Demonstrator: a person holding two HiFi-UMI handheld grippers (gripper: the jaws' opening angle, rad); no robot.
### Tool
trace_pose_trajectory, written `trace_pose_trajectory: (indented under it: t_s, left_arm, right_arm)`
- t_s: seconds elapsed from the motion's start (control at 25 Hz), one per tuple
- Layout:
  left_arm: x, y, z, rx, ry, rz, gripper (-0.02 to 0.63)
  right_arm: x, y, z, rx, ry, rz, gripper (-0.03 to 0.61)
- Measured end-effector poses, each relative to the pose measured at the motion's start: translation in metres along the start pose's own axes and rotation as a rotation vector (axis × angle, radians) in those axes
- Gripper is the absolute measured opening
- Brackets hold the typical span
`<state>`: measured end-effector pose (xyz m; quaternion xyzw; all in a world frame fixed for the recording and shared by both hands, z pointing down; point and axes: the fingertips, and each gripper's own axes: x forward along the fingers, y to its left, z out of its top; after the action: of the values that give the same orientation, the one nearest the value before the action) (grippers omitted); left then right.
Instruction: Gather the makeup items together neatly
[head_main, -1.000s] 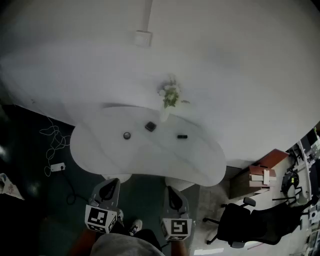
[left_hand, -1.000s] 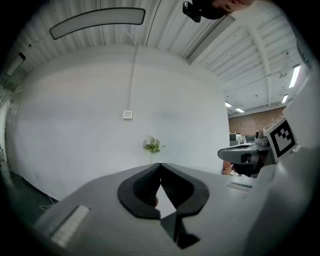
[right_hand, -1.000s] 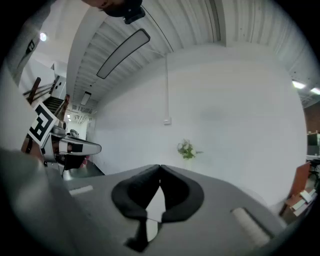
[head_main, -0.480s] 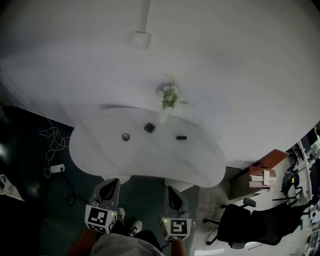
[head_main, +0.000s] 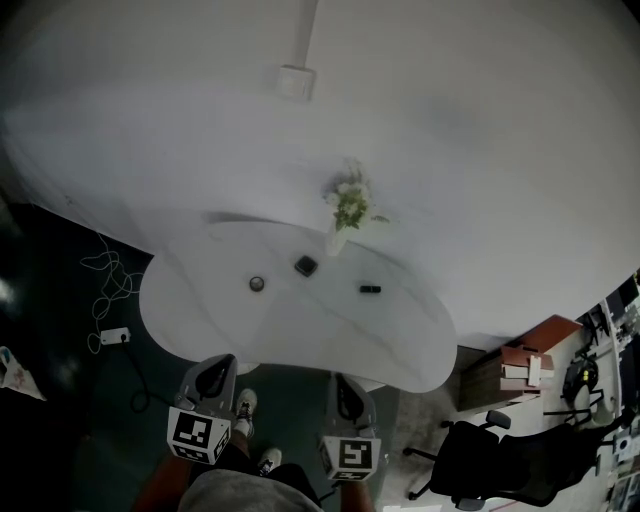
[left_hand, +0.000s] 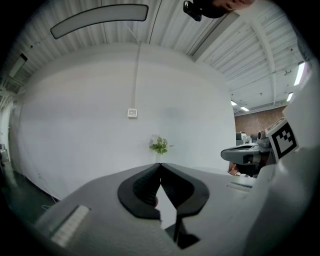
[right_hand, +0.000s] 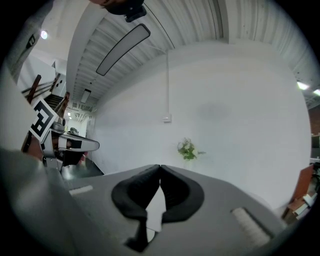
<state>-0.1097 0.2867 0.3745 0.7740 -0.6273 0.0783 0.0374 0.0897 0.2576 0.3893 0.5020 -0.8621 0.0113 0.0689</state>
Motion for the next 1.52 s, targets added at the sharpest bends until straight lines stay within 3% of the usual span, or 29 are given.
trace_pose_trajectory:
  t_s: [0.44, 0.84, 1.52]
  left_arm:
    - [0.068, 0.062, -0.001, -0.019, 0.024, 0.034, 0.009]
    - [0.126, 0.129, -0.032, -0.055, 0.092, 0.077, 0.009]
    - [0.191, 0.209, -0.121, -0.140, 0.269, 0.112, 0.009]
  right_arm:
    - [0.094, 0.003, 0.002, -0.006, 0.032, 0.046, 0.005]
    - [0.197, 0.027, -0.015, -0.024, 0.115, 0.126, 0.005]
    - [0.325, 0.065, -0.107, 0.016, 0.297, 0.233, 0.005]
